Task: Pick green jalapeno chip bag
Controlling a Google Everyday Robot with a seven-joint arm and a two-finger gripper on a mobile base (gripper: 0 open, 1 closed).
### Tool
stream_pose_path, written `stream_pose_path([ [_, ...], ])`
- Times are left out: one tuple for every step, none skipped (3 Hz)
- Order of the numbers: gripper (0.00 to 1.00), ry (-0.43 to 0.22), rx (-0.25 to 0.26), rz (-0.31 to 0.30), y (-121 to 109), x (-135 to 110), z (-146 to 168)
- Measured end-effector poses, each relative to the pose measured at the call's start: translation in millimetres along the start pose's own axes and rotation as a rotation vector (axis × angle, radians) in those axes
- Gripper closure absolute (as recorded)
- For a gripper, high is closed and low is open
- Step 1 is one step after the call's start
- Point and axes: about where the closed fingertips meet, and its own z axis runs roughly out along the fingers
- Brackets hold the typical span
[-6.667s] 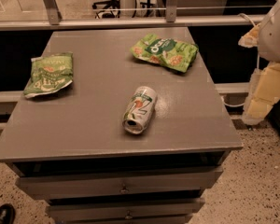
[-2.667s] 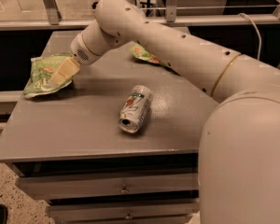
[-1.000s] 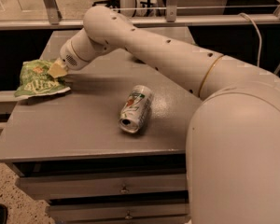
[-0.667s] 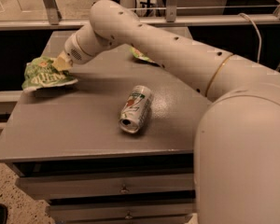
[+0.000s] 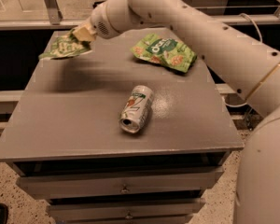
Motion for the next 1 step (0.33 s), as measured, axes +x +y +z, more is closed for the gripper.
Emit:
stream_pose_path([
  [1.00,-0.035,0.038,0.002,-17.8,-3.4,-29.0],
])
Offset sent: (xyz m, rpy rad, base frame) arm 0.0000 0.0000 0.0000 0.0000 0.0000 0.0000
